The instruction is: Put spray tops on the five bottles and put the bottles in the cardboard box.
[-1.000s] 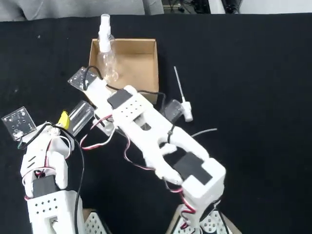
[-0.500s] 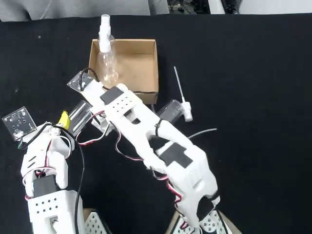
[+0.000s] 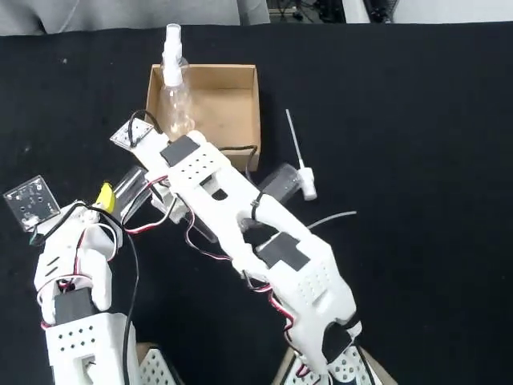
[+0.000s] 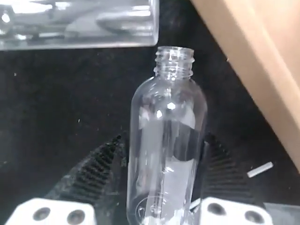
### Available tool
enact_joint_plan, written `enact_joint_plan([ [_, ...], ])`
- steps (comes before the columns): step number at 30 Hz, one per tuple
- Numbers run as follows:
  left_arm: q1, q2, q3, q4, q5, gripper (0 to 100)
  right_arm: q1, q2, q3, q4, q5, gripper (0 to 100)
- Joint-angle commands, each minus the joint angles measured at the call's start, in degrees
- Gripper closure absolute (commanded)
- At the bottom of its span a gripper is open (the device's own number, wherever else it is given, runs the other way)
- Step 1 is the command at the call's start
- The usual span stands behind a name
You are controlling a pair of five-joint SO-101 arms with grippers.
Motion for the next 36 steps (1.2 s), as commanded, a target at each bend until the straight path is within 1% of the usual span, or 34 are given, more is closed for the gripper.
enact_joint_plan([
  [1, -0.5, -0.6, -0.7, -1.0, -0.4, 81, -0.8, -1.1, -3.0, 2.1, 0.4, 78.6],
  [6, -0.6, -0.6, -0.7, -1.0, -0.4, 81, -1.0, -1.1, -3.0, 2.5, 0.4, 78.5],
  [8, -2.1, -0.6, -0.8, -1.0, -0.4, 81, -1.0, -1.1, -3.1, 2.5, 0.4, 77.9],
  [13, -6.7, -0.6, -1.5, -1.3, 0.1, 81, -1.4, -0.7, -5.7, 4.7, 0.4, 65.8],
  [16, -8.3, -0.6, -0.8, -4.0, 0.2, 81, -2.2, -0.9, -6.2, 5.2, 0.4, 61.6],
  [25, -8.8, -0.6, -0.8, -4.4, 0.2, 81, -3.3, -0.6, -9.7, 4.7, 0.4, 64.3],
  [31, -8.6, -0.6, -0.8, -4.3, 0.2, 81, -3.4, 3.6, -12.0, 3.0, 0.4, 64.5],
  [36, -8.5, -0.6, -0.8, -4.2, 0.2, 81, -3.2, 7.6, -17.0, 6.5, 0.4, 64.5],
])
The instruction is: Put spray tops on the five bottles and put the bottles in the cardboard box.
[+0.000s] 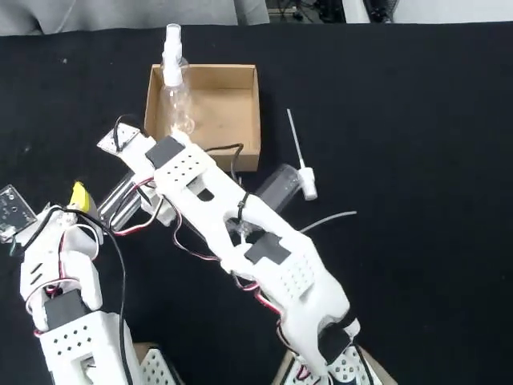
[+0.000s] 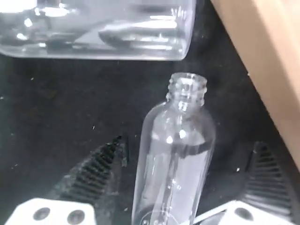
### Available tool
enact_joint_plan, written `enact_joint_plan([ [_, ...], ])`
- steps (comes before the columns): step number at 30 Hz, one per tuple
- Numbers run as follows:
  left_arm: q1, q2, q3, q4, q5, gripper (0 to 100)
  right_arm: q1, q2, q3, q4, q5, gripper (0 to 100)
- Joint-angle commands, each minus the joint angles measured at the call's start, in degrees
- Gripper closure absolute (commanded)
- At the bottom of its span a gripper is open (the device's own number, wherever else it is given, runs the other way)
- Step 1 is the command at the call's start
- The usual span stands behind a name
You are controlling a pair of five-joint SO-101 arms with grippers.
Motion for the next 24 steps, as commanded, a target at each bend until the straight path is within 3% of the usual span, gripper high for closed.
enact_joint_plan([
  [1, -0.2, -0.6, -0.8, -1.1, 0.2, 81, -0.8, 0.7, -6.2, 2.5, 0.3, 64.5],
  [24, -0.1, -0.6, -0.7, -1.1, 0.2, 81, -0.8, 8.0, -16.9, 11.0, -1.1, 71.2],
])
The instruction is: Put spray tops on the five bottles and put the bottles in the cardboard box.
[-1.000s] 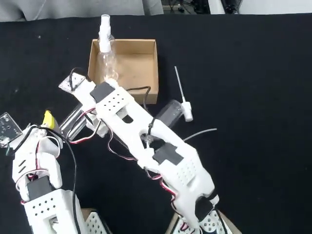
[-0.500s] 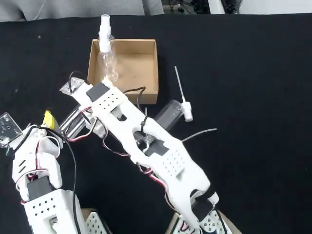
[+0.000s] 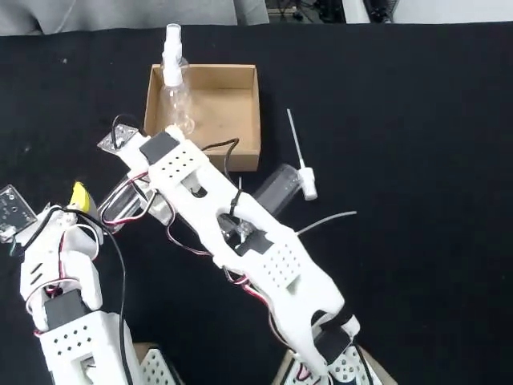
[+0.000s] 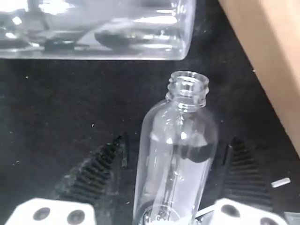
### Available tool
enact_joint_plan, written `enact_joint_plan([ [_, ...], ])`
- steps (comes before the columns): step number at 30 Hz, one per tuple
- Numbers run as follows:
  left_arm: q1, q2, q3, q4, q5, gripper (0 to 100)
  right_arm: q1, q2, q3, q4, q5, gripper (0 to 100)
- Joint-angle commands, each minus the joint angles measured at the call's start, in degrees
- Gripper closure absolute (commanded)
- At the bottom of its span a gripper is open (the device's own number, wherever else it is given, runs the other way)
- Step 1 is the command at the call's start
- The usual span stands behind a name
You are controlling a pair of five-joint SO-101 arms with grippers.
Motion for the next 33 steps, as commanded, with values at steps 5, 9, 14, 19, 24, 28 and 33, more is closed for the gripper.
enact_joint_plan([
  [5, -0.1, -0.6, -0.7, -1.1, 0.2, 81, -0.7, -1.3, -3.1, 3.1, -0.5, 71.2],
  [9, -0.1, -0.6, -0.7, -1.1, 0.2, 81, -0.7, -1.3, -3.1, 3.3, -0.4, 77.3],
  [14, -0.1, -0.6, -0.7, -1.1, 0.2, 81, -0.7, -1.4, -3.1, 3.1, -0.4, 86.5],
  [19, -0.1, -0.6, -0.7, -1.1, 0.2, 81, -0.7, -1.5, -3.1, 3.3, -0.4, 94.0],
  [24, -0.1, -0.6, -0.7, -1.1, 0.2, 81, -0.7, -1.5, -3.1, 3.5, -0.4, 94.2],
  [28, -0.1, -0.6, -0.7, -1.1, 0.2, 81, -0.9, -1.2, -3.1, 3.2, -0.4, 93.0],
  [33, -0.1, -0.6, -0.7, -1.1, 0.2, 81, -1.1, -1.0, -3.1, 3.0, -1.0, 82.2],
])
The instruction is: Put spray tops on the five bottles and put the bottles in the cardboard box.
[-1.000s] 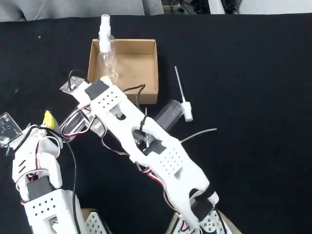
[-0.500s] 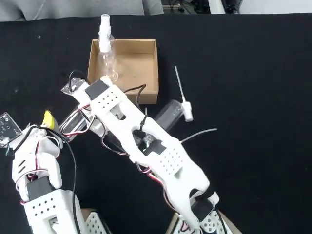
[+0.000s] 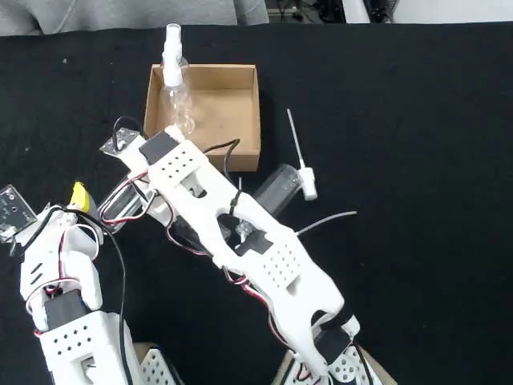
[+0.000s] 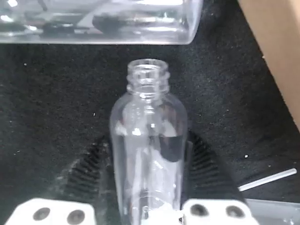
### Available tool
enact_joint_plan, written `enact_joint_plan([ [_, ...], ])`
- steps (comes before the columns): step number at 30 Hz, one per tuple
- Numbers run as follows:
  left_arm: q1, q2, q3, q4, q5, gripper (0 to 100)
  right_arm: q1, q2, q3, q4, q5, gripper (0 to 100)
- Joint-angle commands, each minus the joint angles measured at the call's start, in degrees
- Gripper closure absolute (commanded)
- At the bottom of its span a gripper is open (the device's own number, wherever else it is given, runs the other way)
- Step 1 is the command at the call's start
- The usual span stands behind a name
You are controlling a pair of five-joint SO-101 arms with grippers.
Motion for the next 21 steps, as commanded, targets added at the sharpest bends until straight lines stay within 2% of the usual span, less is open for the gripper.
enact_joint_plan([
  [1, -0.1, -0.6, -0.7, -1.1, 0.2, 81, -1.0, -1.0, -3.1, 0.4, -0.4, 82.2],
  [17, -0.1, -0.6, -0.7, -1.1, 0.2, 81, -1.0, -0.9, -2.6, -0.2, -0.7, 81.6],
  [21, -0.1, -0.6, -0.7, -1.1, 0.2, 81, -1.0, -0.9, -2.6, -0.1, -0.7, 75.4],
])
